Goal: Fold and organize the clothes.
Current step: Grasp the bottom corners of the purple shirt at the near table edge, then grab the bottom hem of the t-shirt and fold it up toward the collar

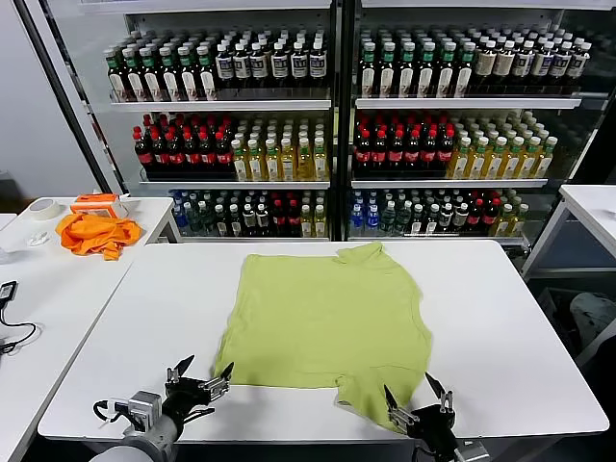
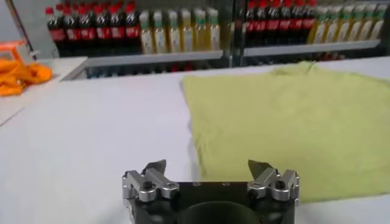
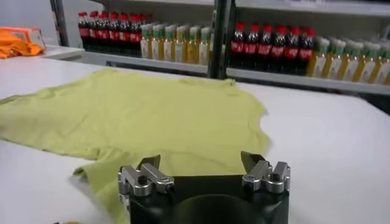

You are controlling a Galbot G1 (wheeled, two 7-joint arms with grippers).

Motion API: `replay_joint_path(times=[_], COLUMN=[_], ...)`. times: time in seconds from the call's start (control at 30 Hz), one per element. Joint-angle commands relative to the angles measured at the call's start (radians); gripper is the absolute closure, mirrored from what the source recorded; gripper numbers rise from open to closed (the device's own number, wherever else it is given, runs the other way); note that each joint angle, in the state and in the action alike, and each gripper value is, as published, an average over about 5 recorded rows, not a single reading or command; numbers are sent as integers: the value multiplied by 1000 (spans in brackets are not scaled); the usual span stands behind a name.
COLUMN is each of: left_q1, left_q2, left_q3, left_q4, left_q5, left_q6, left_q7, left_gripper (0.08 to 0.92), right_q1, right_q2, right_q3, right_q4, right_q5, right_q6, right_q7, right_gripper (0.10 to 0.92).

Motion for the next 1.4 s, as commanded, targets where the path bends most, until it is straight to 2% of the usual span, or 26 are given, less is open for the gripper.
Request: replay_joint_path(times=[0.03,0.2,0.27,0.37,0.57,0.87,1.07,1.2,1.4], left_q1=[-7,-42,-46,-38,-25,-22,-17,25,177], left_q2=[-8,-26,-29,-29,-36,-44,8,50,120], left_q3=[20,35,38,46,60,80,75,52,-34], left_q4=[43,80,84,79,62,52,8,-57,-218], left_q5=[-16,26,28,27,27,60,61,24,-67], left_q6=[15,14,17,15,10,-7,-11,-32,-30], left_q7=[-33,-48,-51,-50,-44,-31,-43,-49,-71], left_gripper=[177,177,180,221,388,648,821,906,917], right_q1=[-25,-9,-7,-3,21,31,12,-51,-202], right_q2=[7,12,12,11,12,10,-9,-54,-120], right_q3=[-27,-40,-42,-46,-63,-61,-18,67,172], right_q4=[-10,-25,-25,-23,-28,-30,39,114,219], right_q5=[4,19,37,72,131,137,157,187,202], right_q6=[-5,-4,-6,-10,-21,-25,-48,-64,-78], right_q7=[41,53,53,49,52,50,4,-31,-44], right_gripper=[203,205,227,301,474,751,903,920,920])
